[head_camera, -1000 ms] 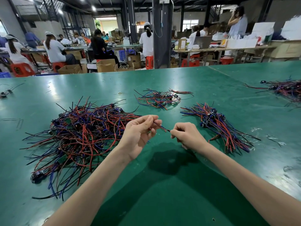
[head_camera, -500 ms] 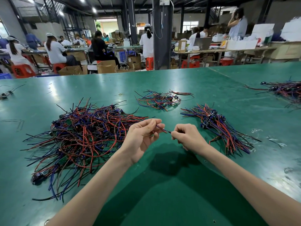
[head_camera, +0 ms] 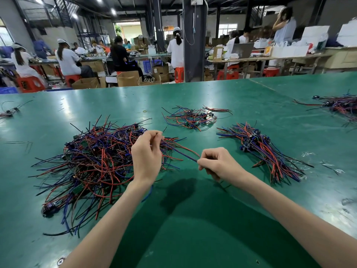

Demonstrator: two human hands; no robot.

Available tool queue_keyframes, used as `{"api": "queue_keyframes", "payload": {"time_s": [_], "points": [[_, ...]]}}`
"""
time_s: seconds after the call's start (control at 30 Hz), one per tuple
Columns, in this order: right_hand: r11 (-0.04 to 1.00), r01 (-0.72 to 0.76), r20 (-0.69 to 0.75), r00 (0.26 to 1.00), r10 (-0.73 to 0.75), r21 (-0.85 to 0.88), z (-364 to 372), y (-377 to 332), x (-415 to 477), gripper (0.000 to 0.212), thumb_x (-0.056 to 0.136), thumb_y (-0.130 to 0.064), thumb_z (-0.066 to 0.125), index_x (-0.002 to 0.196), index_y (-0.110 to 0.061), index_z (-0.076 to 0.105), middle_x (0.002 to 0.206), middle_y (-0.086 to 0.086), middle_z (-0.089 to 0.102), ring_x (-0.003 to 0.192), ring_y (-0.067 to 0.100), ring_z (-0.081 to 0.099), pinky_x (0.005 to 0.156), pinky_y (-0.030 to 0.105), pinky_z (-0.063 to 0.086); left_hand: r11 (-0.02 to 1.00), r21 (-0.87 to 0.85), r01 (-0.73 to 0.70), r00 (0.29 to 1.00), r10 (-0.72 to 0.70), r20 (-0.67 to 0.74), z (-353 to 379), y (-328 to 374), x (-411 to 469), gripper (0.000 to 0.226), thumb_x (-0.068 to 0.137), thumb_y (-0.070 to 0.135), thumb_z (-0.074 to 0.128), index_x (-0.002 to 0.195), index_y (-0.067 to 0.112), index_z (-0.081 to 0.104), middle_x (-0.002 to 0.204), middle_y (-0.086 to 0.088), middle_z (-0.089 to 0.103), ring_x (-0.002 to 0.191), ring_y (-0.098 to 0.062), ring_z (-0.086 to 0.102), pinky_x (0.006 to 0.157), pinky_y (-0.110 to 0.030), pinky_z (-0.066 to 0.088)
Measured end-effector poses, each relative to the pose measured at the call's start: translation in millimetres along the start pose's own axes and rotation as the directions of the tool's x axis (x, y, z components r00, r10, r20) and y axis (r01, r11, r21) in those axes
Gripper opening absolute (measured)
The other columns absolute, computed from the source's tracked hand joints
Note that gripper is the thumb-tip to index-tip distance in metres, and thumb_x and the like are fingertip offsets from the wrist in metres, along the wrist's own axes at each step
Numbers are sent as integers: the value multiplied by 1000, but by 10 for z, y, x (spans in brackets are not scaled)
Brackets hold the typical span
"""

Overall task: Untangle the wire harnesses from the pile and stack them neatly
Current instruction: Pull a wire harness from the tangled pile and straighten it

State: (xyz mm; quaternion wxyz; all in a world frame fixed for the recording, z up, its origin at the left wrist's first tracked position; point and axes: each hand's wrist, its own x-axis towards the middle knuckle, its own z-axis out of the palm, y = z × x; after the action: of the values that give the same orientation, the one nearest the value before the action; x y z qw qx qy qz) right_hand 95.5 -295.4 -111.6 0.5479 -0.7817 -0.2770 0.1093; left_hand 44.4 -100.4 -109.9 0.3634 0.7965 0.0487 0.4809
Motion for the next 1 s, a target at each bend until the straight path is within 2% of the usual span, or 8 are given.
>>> {"api": "queue_keyframes", "payload": {"time_s": [0.13, 0.43, 0.5, 0.57, 0.67, 0.83, 0.9, 1.0], "points": [[987, 29, 47, 998, -37, 158, -9, -28, 0, 24, 77, -13, 62, 54, -16, 62, 44, 0, 47, 34, 14, 34, 33, 17, 28, 946, 284, -156, 987, 140, 73, 3, -101, -47, 7, 90, 5, 62, 88, 3, 67, 78, -8, 68, 72, -26, 59, 61, -29, 41], [968, 25, 66, 997, -42, 251, -27, -27, 9, 18, 70, -16, 60, 53, -13, 63, 42, 1, 47, 31, 11, 34, 32, 15, 27, 943, 305, -134, 990, 115, 81, -5, -76, -27, 8, 90, 10, 63, 85, 4, 68, 72, -4, 65, 65, -14, 48, 59, -26, 36], [971, 16, 60, 998, -31, 239, -29, -22, 13, 17, 70, -16, 60, 53, -12, 62, 42, 2, 47, 30, 12, 34, 32, 15, 26, 976, 214, -30, 997, 14, 73, -9, -51, -8, 12, 91, 14, 63, 84, 6, 68, 72, -3, 65, 64, -17, 53, 60, -30, 43], [976, -5, 38, 999, -3, 218, -26, -12, 27, 16, 69, -16, 60, 53, -11, 61, 43, 2, 47, 29, 13, 34, 32, 14, 26, 977, 6, 211, 975, -211, 66, -24, -17, 39, 13, 91, 16, 62, 82, 10, 68, 70, 1, 65, 65, -17, 58, 65, -28, 48], [983, -36, 1, 999, 37, 180, -28, 9, 67, 26, 77, -9, 60, 52, -13, 61, 43, 2, 47, 29, 14, 33, 32, 15, 26, 696, -430, 575, 811, -555, 185, -38, 77, 117, 15, 91, 8, 60, 78, 11, 68, 62, 5, 65, 59, -7, 58, 61, -20, 50], [989, -59, -24, 998, 63, 139, -34, 20, 89, 32, 81, -5, 57, 51, -16, 61, 43, 2, 48, 30, 15, 34, 33, 16, 28, 22, -669, 743, 526, -638, 562, -66, 199, 182, 18, 94, 8, 53, 80, 4, 65, 57, 1, 63, 50, -4, 59, 48, -12, 48], [989, -63, -21, 998, 67, 130, -39, 14, 84, 31, 81, -6, 57, 52, -16, 62, 43, 2, 48, 30, 15, 34, 33, 16, 28, -80, -665, 743, 483, -623, 615, -68, 216, 189, 19, 94, 9, 54, 78, 4, 64, 59, 0, 63, 50, -4, 59, 46, -11, 46], [985, -92, 45, 995, 87, 147, -48, 7, 73, 31, 84, -7, 58, 54, -14, 62, 45, 2, 49, 31, 13, 35, 33, 16, 29, -38, -671, 741, 494, -646, 582, -64, 186, 201, 17, 93, 10, 55, 80, 4, 64, 59, 0, 64, 50, -4, 60, 46, -10, 45]]}}
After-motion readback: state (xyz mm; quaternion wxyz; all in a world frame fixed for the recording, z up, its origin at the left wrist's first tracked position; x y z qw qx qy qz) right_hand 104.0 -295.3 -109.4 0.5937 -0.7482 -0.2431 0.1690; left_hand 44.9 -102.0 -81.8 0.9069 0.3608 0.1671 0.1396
